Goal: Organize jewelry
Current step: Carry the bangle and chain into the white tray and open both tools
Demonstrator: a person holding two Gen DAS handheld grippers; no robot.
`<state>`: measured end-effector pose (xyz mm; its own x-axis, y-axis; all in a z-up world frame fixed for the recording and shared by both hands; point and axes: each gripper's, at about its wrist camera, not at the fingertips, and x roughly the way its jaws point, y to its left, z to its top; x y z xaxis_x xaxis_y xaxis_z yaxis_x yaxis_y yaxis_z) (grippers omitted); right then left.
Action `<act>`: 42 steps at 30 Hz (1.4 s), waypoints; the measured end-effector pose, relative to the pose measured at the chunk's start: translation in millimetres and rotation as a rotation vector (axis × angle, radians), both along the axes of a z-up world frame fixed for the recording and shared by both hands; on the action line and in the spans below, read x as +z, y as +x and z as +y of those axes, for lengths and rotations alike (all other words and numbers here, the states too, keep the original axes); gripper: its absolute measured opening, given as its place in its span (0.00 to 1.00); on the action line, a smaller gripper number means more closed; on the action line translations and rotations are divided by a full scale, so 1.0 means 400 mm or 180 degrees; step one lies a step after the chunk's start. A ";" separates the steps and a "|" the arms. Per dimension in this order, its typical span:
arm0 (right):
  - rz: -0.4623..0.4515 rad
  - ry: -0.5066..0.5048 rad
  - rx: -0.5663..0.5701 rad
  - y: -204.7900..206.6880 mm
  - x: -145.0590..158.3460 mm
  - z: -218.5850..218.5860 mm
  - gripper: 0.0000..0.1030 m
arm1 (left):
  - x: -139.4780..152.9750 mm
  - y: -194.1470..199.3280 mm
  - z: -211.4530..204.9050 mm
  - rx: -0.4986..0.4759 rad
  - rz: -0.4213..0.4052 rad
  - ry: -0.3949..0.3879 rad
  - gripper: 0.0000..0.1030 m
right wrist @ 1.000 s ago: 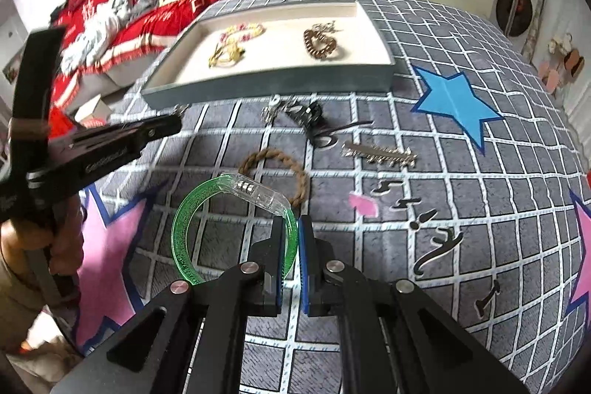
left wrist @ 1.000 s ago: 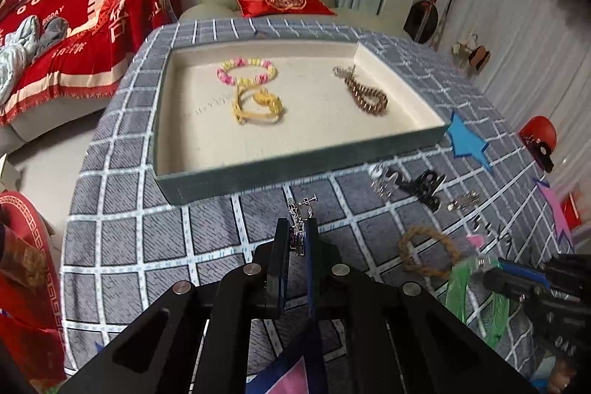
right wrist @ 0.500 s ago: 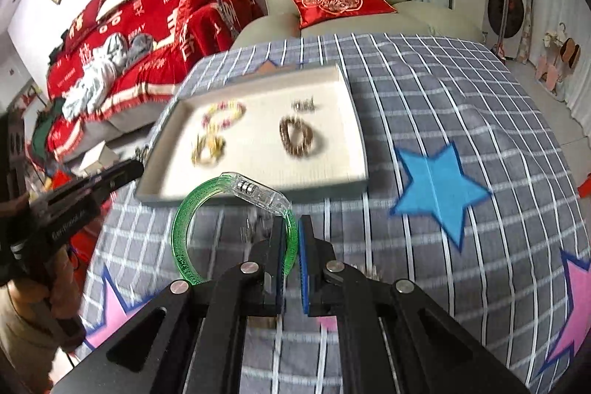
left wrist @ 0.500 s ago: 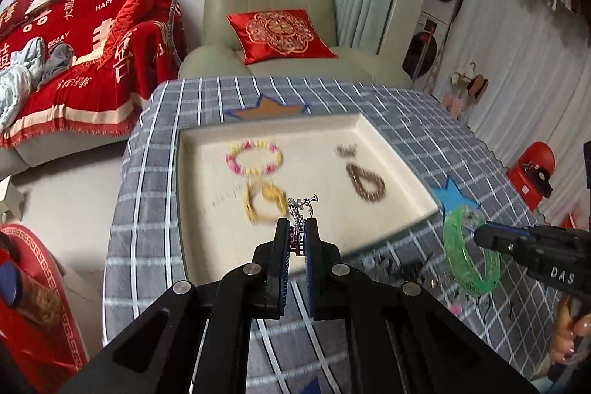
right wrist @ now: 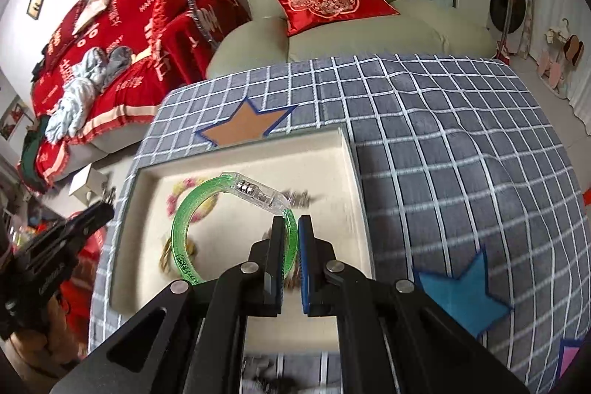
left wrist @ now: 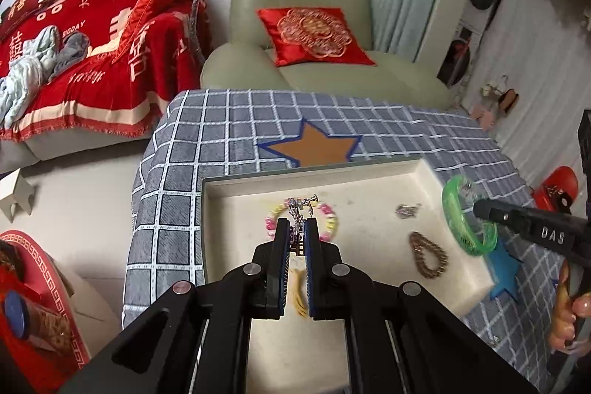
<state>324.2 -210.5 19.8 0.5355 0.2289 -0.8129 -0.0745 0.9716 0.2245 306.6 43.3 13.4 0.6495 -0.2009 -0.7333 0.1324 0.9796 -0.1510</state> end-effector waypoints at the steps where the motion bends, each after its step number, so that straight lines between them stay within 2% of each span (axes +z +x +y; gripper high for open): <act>1: 0.0013 0.0001 -0.0010 0.012 -0.009 0.000 0.07 | -0.010 0.008 -0.002 0.0016 0.0023 0.0028 0.23; 7: 0.0150 0.0022 -0.0085 0.093 -0.092 -0.002 0.07 | -0.087 0.056 -0.015 0.0055 0.0201 0.0173 0.23; 12: 0.0202 -0.0007 -0.0114 0.129 -0.137 -0.001 0.07 | -0.123 0.077 -0.027 0.0065 0.0286 0.0287 0.23; 19: 0.0229 -0.0135 -0.0123 0.151 -0.163 0.004 0.07 | -0.152 0.086 -0.047 0.0032 0.0362 0.0405 0.23; 28: 0.0274 -0.0164 -0.0106 0.148 -0.171 0.008 0.10 | -0.154 0.077 -0.067 0.0013 0.0290 0.0603 0.23; 31: 0.0266 -0.0100 -0.0094 0.145 -0.162 0.006 0.21 | -0.154 0.075 -0.064 0.0023 0.0284 0.0578 0.23; 32: 0.0252 -0.0071 -0.0088 0.142 -0.158 0.006 0.35 | -0.153 0.074 -0.064 0.0023 0.0283 0.0564 0.23; 33: 0.0211 -0.0016 -0.0082 0.135 -0.149 0.003 0.53 | -0.153 0.074 -0.064 0.0030 0.0282 0.0554 0.23; 34: 0.0160 0.0073 -0.0051 0.128 -0.139 0.001 0.58 | -0.153 0.073 -0.064 0.0038 0.0287 0.0539 0.23; 38: 0.0034 0.0139 -0.0021 0.100 -0.101 0.007 0.64 | -0.151 0.070 -0.062 0.0077 0.0289 0.0529 0.23; 41: -0.0054 0.0218 -0.0002 0.068 -0.074 0.005 0.75 | -0.144 0.066 -0.062 0.0093 0.0260 0.0544 0.23; 42: -0.0077 0.0232 -0.0005 0.056 -0.066 0.003 0.76 | -0.142 0.065 -0.062 0.0092 0.0249 0.0546 0.23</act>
<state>346.7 -209.4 -6.6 0.5552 0.2863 -0.7809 -0.0794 0.9529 0.2928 332.6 18.5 -43.4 0.5929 -0.0505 -0.8037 0.0982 0.9951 0.0099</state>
